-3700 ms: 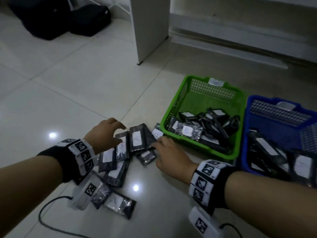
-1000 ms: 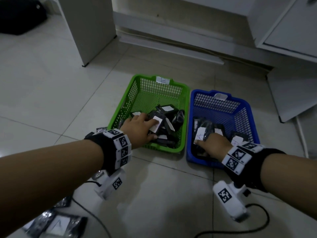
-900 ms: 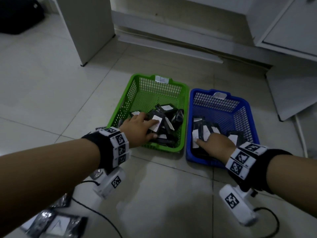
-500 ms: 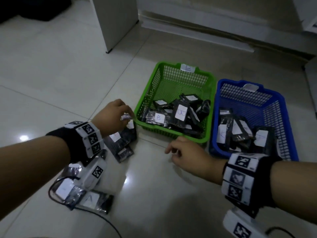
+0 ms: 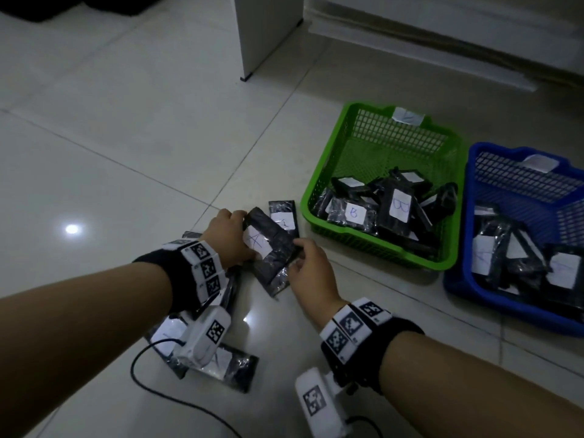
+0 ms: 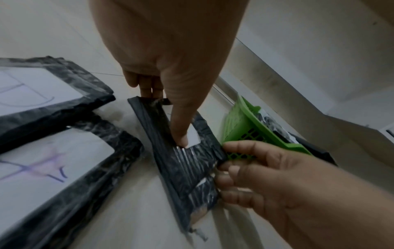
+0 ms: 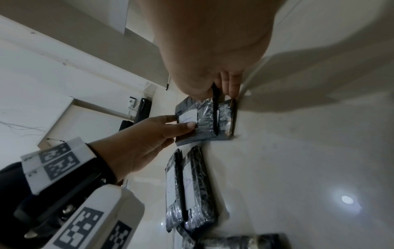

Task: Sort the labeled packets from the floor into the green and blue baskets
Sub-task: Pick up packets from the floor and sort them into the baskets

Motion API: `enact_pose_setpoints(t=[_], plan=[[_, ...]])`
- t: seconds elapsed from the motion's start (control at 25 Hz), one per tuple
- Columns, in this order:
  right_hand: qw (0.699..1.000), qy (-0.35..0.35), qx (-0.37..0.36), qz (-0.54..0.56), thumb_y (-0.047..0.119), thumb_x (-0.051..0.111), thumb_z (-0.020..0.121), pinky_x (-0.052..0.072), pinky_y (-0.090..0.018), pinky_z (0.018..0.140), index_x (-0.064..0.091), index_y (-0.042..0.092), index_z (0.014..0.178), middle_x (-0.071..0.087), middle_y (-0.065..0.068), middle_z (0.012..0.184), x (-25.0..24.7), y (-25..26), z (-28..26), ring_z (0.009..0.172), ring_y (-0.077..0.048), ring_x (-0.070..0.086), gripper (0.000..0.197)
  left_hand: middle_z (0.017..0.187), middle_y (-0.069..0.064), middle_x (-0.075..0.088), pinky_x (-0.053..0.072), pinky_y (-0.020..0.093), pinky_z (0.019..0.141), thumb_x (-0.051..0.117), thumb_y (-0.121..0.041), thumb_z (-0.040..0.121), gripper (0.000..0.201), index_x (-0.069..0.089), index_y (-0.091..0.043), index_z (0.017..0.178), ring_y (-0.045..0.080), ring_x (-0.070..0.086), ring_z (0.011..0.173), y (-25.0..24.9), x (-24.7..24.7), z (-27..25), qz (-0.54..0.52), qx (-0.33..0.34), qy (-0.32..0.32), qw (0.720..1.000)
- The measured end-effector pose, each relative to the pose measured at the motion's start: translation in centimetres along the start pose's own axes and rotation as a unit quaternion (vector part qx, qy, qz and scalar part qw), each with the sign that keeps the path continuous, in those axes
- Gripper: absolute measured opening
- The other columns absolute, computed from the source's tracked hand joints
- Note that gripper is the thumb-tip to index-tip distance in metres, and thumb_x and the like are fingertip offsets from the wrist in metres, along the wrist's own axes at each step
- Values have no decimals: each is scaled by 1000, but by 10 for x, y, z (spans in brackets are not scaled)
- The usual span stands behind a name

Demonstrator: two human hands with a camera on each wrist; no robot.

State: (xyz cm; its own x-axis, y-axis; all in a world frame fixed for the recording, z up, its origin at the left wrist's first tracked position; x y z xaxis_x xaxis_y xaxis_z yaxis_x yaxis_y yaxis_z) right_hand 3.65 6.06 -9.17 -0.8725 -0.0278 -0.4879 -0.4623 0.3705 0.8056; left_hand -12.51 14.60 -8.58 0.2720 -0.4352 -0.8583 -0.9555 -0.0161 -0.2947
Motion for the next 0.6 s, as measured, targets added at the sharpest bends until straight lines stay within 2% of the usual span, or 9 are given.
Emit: enact_pose_setpoints(t=[0.04, 0.12, 0.24, 0.32, 0.44, 0.52, 0.6], plan=[[1000, -21, 5, 18, 3, 51, 87, 50, -31, 88, 46, 20, 123, 53, -6, 122, 2, -1, 3, 107, -20, 56, 40, 128, 13, 45, 44, 37, 97, 82, -41, 64, 88, 40, -15, 136, 30, 50, 117, 5, -3, 0, -29, -10, 2, 1000], [997, -67, 17, 21, 6, 55, 86, 50, -33, 88, 48, 17, 116, 54, -6, 118, 4, -5, 8, 107, -22, 56, 33, 118, 10, 56, 47, 34, 90, 75, -39, 74, 58, 52, -15, 123, 27, 57, 107, 14, -12, -2, -107, -33, 5, 994], [994, -93, 26, -58, 26, 69, 80, 46, -39, 94, 50, 16, 109, 50, -6, 114, 13, -9, 9, 108, -23, 50, 36, 96, 8, 63, 50, 37, 87, 63, -33, 87, 26, 60, -14, 104, 32, 62, 97, 33, -26, 2, -255, -62, -19, 965], [986, -69, 24, -149, 38, 74, 73, 42, -37, 98, 52, 18, 108, 47, -4, 114, 22, -10, 1, 111, -22, 41, 46, 95, 15, 65, 52, 44, 92, 62, -30, 88, 19, 60, -15, 99, 35, 63, 100, 45, -31, 4, -320, -73, -42, 944], [976, -47, 3, -214, 37, 77, 69, 41, -32, 94, 49, 19, 101, 45, -3, 111, 29, -8, -8, 109, -21, 40, 47, 102, 22, 67, 51, 52, 92, 60, -29, 88, 17, 61, -14, 97, 38, 64, 101, 53, -32, 3, -367, -78, -55, 925], [988, -25, 18, -154, 26, 75, 74, 42, -29, 82, 45, 17, 99, 52, -4, 108, 24, -4, -7, 102, -20, 48, 39, 105, 21, 67, 52, 51, 91, 59, -30, 89, 21, 61, -13, 101, 37, 64, 100, 51, -32, 1, -389, -81, -67, 915], [997, 5, 42, -72, 17, 69, 81, 38, -23, 72, 45, 16, 102, 60, -5, 103, 13, 1, -4, 90, -18, 54, 32, 106, 19, 67, 53, 52, 89, 58, -33, 88, 23, 62, -16, 103, 37, 64, 99, 46, -33, -1, -420, -82, -76, 901]])
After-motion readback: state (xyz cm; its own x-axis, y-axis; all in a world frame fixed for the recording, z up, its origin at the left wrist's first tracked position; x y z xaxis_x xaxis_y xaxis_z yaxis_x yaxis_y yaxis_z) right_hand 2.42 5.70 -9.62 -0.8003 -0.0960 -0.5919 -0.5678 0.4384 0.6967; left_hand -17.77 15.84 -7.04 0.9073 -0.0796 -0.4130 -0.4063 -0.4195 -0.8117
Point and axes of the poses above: each hand's wrist, its own z-axis towards the middle knuckle, its own x-axis out of the palm, y = z × x, the point moved 3 cm from there along z, towards the middle knuckle
